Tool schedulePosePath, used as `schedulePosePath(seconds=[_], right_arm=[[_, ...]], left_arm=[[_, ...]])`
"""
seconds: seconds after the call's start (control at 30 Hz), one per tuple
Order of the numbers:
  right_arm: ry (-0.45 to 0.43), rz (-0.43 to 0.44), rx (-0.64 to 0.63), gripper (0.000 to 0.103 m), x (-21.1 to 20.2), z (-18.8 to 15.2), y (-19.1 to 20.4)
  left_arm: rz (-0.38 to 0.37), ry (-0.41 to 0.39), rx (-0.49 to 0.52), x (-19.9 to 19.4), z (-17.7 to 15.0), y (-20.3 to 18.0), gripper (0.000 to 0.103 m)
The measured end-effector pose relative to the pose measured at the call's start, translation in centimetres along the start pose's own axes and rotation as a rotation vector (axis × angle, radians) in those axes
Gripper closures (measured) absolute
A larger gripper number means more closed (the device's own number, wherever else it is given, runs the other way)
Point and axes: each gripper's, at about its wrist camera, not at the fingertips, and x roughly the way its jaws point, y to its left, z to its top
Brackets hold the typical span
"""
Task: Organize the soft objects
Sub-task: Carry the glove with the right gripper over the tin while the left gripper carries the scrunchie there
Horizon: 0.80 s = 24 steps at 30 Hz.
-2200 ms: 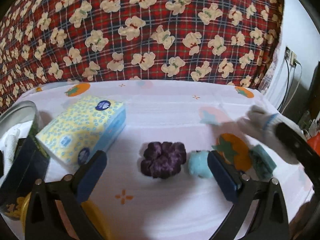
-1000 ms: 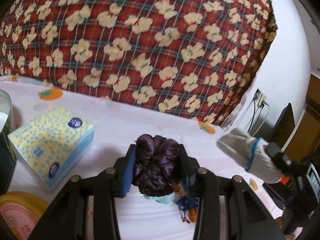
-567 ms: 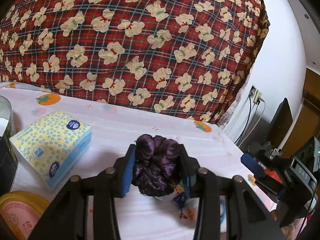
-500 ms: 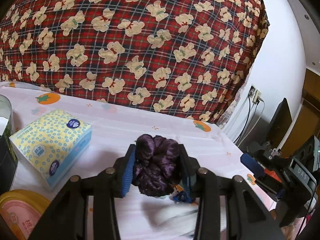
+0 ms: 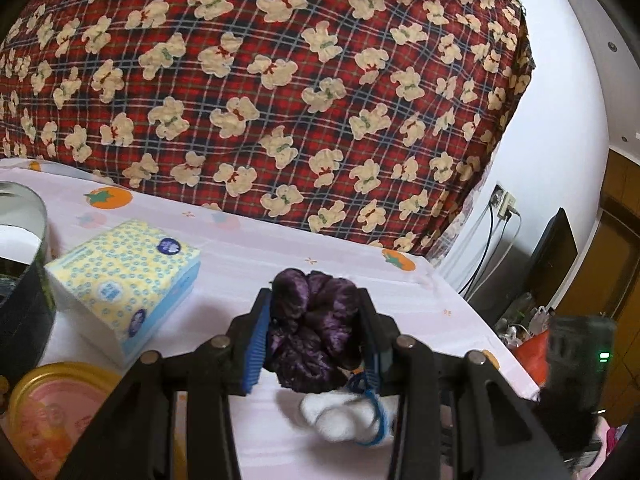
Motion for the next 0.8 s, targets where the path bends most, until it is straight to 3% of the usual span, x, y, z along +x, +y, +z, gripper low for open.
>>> schedulePosePath(seconds=[0.17, 0.33, 0.5, 0.7, 0.8], right_arm=[[0.075, -0.117, -0.099, 0.025, 1.2, -0.5, 1.5], [0.082, -0.18, -0.135, 0.046, 0.6, -0.8, 1.9], [-0.037, -0.082, -0.037, 0.048, -3.0, -1.0, 1.9], [-0.199, 0.183, 0.266, 0.047, -6.5, -1.2, -0.4], [-0.222, 0.17, 0.315, 0.047, -6.2, -1.4, 0.3]], left_arm=[[0.017, -0.004, 0.024, -1.0, -0.2, 0.1, 0.063], [0.007, 0.003, 0.034, -1.7, -0.3, 0.2, 0.063], [0.003, -0.004, 0.049, -2.8, -0.4, 0.4, 0.063], [-0.009, 0.006, 0.053, -3.4, -0.7, 0.7, 0.063], [-0.008, 0.01, 0.066, -3.7, -0.9, 0.8, 0.063]])
